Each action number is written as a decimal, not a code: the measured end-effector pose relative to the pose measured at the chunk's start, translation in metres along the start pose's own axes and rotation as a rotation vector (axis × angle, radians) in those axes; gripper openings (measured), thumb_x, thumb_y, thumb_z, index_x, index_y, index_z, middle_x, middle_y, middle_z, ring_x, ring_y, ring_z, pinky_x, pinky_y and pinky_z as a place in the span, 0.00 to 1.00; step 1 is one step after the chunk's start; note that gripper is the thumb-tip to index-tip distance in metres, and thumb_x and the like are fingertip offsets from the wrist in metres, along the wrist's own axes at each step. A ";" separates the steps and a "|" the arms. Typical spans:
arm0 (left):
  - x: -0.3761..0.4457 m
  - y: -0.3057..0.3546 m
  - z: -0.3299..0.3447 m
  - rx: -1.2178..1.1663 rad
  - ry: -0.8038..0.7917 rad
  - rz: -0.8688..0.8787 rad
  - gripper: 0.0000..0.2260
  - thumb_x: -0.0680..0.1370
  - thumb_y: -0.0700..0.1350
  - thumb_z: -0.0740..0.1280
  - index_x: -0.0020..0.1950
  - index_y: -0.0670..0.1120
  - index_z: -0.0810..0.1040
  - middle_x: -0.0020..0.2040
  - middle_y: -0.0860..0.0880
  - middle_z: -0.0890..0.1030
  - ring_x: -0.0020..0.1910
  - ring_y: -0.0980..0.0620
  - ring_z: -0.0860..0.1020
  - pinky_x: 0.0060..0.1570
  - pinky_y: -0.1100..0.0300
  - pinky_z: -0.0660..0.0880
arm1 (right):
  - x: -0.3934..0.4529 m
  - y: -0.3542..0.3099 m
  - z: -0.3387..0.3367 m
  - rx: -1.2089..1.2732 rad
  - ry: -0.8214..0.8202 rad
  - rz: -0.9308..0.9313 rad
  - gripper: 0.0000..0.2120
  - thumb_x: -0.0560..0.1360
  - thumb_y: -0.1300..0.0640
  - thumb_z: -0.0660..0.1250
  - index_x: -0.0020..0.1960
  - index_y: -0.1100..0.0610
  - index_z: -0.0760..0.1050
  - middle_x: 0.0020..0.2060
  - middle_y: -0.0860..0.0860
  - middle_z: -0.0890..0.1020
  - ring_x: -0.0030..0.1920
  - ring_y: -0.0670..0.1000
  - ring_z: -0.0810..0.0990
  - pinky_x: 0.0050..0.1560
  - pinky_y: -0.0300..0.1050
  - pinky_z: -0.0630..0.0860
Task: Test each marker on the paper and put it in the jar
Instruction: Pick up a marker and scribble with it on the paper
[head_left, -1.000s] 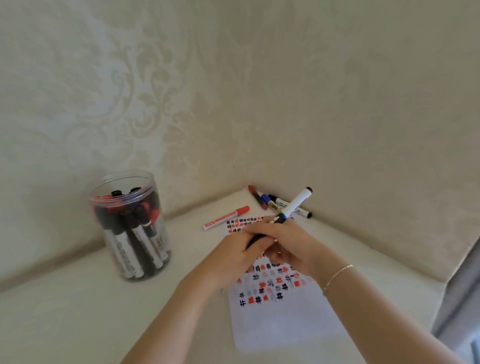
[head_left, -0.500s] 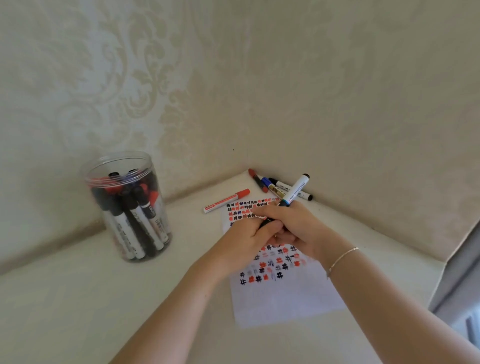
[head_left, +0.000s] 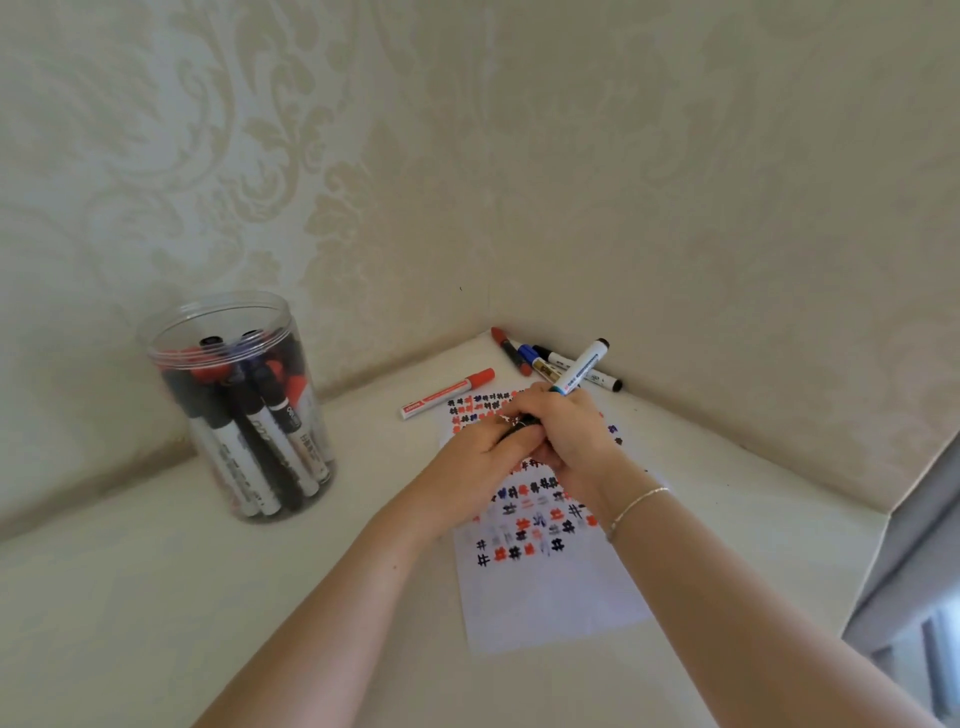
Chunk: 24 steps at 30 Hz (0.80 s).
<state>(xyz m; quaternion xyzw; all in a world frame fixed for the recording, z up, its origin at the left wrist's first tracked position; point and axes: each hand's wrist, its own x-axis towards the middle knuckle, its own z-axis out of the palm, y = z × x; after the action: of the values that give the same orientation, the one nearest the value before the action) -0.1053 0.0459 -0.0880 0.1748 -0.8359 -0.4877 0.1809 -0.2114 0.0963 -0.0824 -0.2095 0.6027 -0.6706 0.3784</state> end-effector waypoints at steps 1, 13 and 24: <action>0.001 0.002 0.001 0.142 0.042 0.032 0.10 0.82 0.49 0.57 0.49 0.52 0.78 0.49 0.55 0.79 0.46 0.67 0.76 0.47 0.75 0.69 | 0.005 0.002 0.000 0.038 0.089 0.045 0.10 0.71 0.68 0.67 0.37 0.59 0.67 0.31 0.53 0.72 0.29 0.48 0.70 0.28 0.39 0.72; -0.003 -0.014 -0.001 0.609 0.085 -0.031 0.16 0.80 0.60 0.55 0.46 0.49 0.72 0.45 0.54 0.70 0.39 0.58 0.72 0.38 0.65 0.69 | 0.020 -0.022 -0.036 0.013 0.399 0.137 0.07 0.73 0.62 0.67 0.45 0.58 0.68 0.29 0.50 0.70 0.22 0.44 0.63 0.20 0.35 0.63; 0.034 -0.015 -0.008 0.619 -0.057 -0.141 0.13 0.82 0.53 0.57 0.40 0.50 0.69 0.35 0.51 0.73 0.31 0.55 0.70 0.31 0.61 0.66 | -0.031 0.018 -0.053 -0.220 0.128 -0.016 0.13 0.70 0.55 0.75 0.39 0.57 0.71 0.24 0.50 0.71 0.23 0.47 0.66 0.24 0.40 0.66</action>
<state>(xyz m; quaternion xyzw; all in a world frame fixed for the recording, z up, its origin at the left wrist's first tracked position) -0.1293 0.0164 -0.0931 0.2654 -0.9352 -0.2262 0.0614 -0.2266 0.1543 -0.1037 -0.2112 0.6938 -0.6154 0.3087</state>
